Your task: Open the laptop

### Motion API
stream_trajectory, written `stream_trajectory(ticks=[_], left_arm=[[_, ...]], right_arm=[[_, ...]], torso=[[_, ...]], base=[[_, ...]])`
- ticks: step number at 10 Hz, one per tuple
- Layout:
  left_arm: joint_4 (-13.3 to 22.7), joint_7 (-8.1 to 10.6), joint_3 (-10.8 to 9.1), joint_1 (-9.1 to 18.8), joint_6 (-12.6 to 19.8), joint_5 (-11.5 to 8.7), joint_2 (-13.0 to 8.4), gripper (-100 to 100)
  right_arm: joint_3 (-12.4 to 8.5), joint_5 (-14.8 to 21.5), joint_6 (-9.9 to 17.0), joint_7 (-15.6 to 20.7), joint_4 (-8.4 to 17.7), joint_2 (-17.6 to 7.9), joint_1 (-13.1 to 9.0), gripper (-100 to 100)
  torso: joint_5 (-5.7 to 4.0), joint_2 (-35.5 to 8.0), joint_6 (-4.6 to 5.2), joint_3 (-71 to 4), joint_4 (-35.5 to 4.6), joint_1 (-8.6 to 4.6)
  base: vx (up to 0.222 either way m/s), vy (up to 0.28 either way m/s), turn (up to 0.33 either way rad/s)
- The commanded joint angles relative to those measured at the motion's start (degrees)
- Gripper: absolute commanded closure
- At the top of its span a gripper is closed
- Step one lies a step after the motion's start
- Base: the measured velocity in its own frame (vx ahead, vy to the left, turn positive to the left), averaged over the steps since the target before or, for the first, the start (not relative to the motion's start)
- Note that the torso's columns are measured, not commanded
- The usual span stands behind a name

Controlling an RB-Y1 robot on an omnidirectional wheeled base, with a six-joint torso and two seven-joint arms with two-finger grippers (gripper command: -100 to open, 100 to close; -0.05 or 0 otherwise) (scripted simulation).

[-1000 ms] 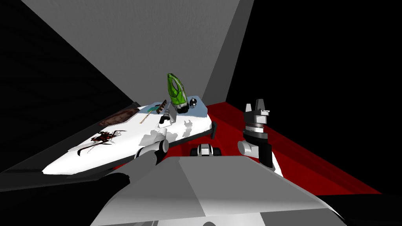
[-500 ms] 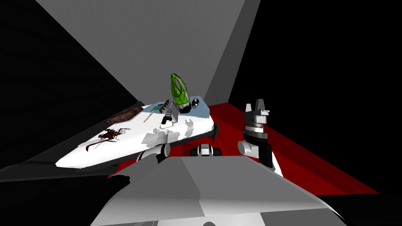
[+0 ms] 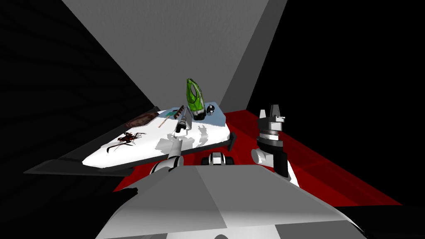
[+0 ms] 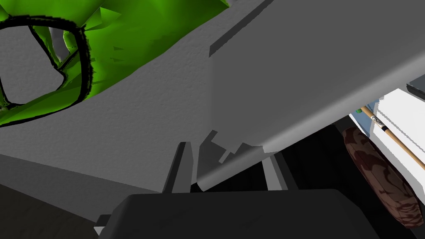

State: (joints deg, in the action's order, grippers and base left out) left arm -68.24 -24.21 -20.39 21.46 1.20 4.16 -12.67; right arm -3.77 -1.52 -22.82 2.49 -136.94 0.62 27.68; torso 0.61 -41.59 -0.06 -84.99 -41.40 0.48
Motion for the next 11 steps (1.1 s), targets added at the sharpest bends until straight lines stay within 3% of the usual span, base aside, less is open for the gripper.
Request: stream_trajectory(ticks=[1,2,3,4,5,6,7,8,9,10,11], left_arm=[[-4.7,1.17,1.48,-2.4,2.4,0.7,1.2,100],[-7.1,2.27,3.09,-4.6,4.0,2.5,3.4,100],[-9.1,2.27,3.09,-4.6,4.0,2.5,3.4,100],[-11.4,3.38,4.70,-6.7,5.5,4.3,5.4,100],[-13.5,3.38,4.70,-6.7,5.5,4.3,5.7,100],[-15.9,4.49,6.31,-8.8,7.1,6.1,8.0,100],[-18.1,4.49,6.31,-8.8,7.1,6.1,8.0,100],[-19.7,5.59,7.92,-10.8,8.7,7.9,10.3,100],[-22.6,5.59,7.92,-11.0,8.7,7.9,10.3,100],[-22.5,5.30,7.94,-10.6,8.8,7.7,10.0,100],[-22.1,7.27,7.57,-9.8,9.2,6.0,10.6,100]], right_arm=[[0.0,0.0,0.0,0.0,0.0,0.0,0.0,0],[0.0,0.0,0.0,0.0,0.0,0.0,0.0,0],[0.0,0.0,0.0,0.0,0.0,0.0,0.0,0],[0.0,0.0,0.0,0.0,0.0,0.0,0.0,0],[0.0,0.0,0.0,0.0,0.0,0.0,0.0,0],[0.0,0.0,0.0,0.0,0.0,0.0,0.0,0],[0.0,0.0,0.0,0.0,0.0,0.0,0.0,0],[0.0,0.0,0.0,0.0,0.0,0.0,0.0,0],[0.0,0.0,0.0,0.0,0.0,0.0,0.0,0],[0.0,0.0,0.0,0.0,0.0,0.0,0.0,0],[0.0,0.0,0.0,0.0,0.0,0.0,0.0,0]], torso=[[-0.07,0.1,0.08,-0.1,-0.1,0.07],[-0.19,0.0,0.17,0.0,-0.3,-0.03],[-0.14,-0.1,-0.01,0.1,-0.2,-0.07],[-0.21,-0.1,0.04,0.1,-0.3,-0.09],[-0.16,-0.1,-0.03,0.1,-0.2,-0.08],[-0.22,-0.2,0.07,0.1,-0.3,-0.10],[-0.19,-0.2,0.03,0.1,-0.2,-0.16],[-0.27,-0.2,0.07,0.1,-0.4,-0.16],[-0.28,-0.3,0.01,0.2,-0.4,-0.21],[-0.38,-0.4,0.04,0.2,-0.5,-0.28],[-0.44,-0.5,0.11,0.3,-0.6,-0.33]], base=[[0.014,0.011,0.001],[0.054,0.033,0.121],[0.059,0.025,0.121],[0.095,0.039,0.226],[0.068,0.024,0.100],[0.073,0.032,0.184],[0.058,0.018,0.088],[0.078,0.031,0.160],[0.059,0.017,0.108],[0.014,0.002,0.019],[0.014,0.068,0.035]])
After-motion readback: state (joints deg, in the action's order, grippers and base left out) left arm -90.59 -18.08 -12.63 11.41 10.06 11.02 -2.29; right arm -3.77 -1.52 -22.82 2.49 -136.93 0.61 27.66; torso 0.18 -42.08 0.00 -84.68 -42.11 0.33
